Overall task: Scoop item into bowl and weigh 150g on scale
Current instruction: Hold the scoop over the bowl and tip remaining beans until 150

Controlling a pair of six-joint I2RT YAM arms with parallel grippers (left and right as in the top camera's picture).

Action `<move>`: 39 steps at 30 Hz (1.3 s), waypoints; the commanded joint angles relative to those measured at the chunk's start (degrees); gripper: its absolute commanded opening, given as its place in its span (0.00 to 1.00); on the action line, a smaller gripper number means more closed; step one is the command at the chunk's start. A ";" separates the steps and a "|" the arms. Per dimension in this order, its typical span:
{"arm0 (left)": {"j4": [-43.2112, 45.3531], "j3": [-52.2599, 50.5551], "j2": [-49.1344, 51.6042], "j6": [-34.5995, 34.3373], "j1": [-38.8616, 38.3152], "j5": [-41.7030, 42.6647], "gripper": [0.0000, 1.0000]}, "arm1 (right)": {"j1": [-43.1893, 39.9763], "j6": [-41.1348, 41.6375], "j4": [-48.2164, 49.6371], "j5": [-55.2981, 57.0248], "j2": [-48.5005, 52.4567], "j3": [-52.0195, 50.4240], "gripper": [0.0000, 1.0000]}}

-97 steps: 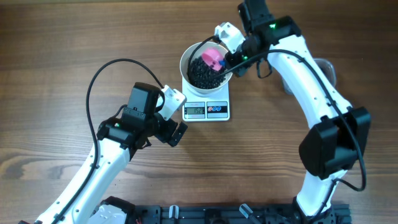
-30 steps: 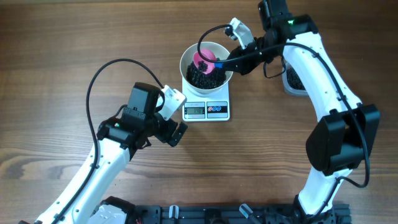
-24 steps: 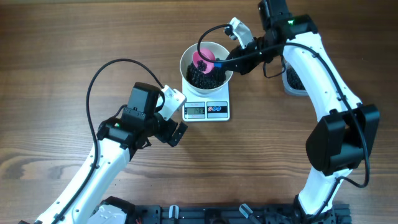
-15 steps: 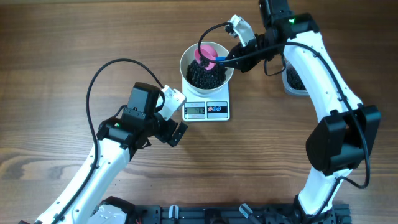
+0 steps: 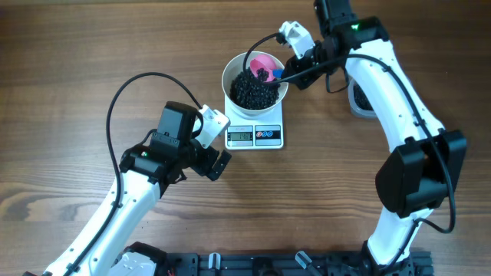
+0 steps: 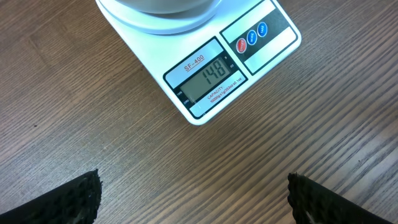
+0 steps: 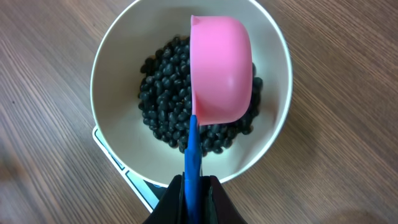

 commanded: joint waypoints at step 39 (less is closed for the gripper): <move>0.00 -0.26 0.24 0.31 0.33 -0.09 1.00 | 3.65 -4.59 0.00 3.63 -4.55 1.57 0.04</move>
